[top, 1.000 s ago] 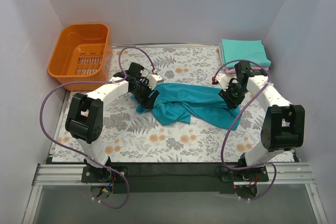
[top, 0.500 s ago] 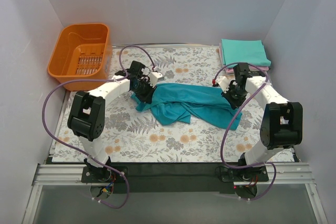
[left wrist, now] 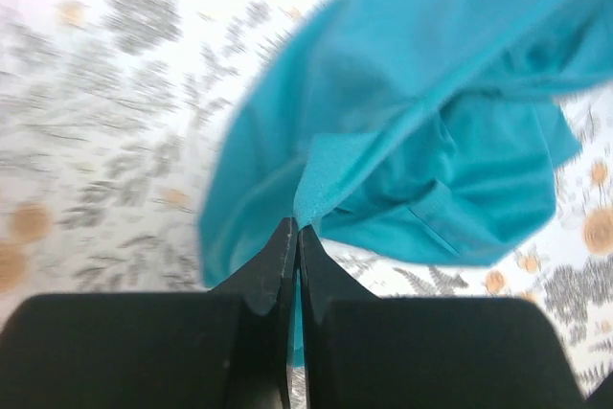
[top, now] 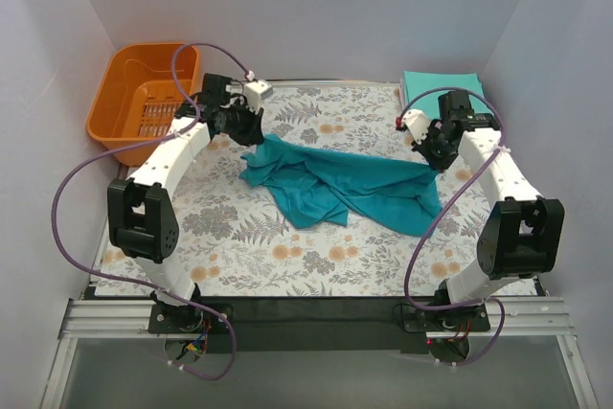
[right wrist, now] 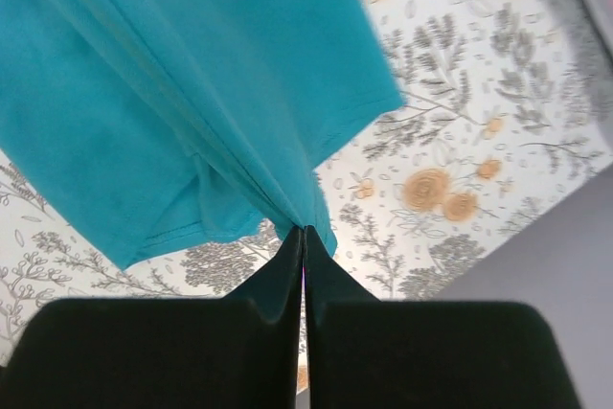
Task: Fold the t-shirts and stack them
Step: Flatten the tshirt out
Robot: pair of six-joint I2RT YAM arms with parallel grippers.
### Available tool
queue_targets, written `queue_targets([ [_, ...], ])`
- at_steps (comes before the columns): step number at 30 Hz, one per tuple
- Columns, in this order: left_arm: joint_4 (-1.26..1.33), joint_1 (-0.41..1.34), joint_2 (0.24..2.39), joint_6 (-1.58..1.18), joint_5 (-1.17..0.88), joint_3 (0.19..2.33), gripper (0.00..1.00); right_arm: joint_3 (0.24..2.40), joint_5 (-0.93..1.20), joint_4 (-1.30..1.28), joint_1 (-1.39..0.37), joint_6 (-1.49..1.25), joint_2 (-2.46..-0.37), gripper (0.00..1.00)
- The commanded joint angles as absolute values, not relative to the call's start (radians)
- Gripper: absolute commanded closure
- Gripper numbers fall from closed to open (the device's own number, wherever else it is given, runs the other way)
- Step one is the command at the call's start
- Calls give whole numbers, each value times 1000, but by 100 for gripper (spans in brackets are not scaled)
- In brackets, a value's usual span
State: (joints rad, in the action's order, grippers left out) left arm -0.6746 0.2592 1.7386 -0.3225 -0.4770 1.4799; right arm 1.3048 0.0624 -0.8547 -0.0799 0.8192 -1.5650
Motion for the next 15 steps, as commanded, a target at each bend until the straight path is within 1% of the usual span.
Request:
queue_targets([
  [1,-638,192,1664,-371,-454,1589,100,1402,38,-822,-52,830,-1537,99],
  [5,-557,160,1750,-391,-396,1747,100,1549,54,-729,-52,790,-1598,99],
  [6,-520,156,1778,-393,-394,1834,100,1628,60,-707,-52,776,-1642,99],
  [8,-470,153,1877,-393,-348,1928,100,1754,60,-671,-55,738,-1705,99],
  [9,-415,153,1913,-393,-330,1977,100,1822,55,-654,-55,724,-1786,99],
  [10,-388,152,1998,-394,-287,2094,100,1991,35,-643,-57,704,-1828,99],
  [12,-307,149,2084,-397,-240,2225,100,2156,9,-611,-55,661,-1941,99],
  [13,-279,146,2124,-397,-218,2370,100,2227,5,-597,-55,654,-1968,99],
  [14,-244,143,2188,-394,-175,2426,100,2344,5,-583,-55,650,-1991,99],
  [15,-142,140,2201,-391,-157,2469,100,2376,5,-515,-55,634,-2005,99],
])
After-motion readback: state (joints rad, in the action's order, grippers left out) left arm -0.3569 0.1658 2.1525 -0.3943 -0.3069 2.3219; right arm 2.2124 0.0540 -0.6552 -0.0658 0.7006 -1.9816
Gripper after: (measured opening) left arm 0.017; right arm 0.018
